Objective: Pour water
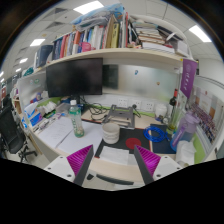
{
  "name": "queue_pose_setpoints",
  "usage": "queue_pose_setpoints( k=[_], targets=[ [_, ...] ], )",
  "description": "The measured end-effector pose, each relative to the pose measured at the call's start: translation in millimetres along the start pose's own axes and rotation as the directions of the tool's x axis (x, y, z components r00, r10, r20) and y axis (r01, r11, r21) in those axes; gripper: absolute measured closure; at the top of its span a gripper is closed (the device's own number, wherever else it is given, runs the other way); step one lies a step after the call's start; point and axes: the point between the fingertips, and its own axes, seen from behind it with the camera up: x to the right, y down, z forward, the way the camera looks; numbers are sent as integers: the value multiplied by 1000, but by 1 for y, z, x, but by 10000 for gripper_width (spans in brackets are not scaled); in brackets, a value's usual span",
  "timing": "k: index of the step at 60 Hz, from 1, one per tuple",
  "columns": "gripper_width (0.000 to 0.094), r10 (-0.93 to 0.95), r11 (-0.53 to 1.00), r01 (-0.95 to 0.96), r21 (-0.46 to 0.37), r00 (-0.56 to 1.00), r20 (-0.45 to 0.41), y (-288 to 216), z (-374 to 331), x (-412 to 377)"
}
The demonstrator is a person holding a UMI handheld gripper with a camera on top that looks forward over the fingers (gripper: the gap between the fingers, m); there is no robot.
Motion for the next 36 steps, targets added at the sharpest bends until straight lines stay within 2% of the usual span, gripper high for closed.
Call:
queue_pose_setpoints(
  k=[11, 15, 24, 36],
  targets=[
    [84, 42, 999, -42, 24, 999, 21, -25, 60, -90],
    [79, 52, 997, -53, 60, 999, 12, -40, 90, -119],
    [79, 34, 995, -27, 100, 997, -73, -68, 159, -158],
    [84, 43, 995, -27, 98, 986, -164, -74, 241, -168]
  ],
)
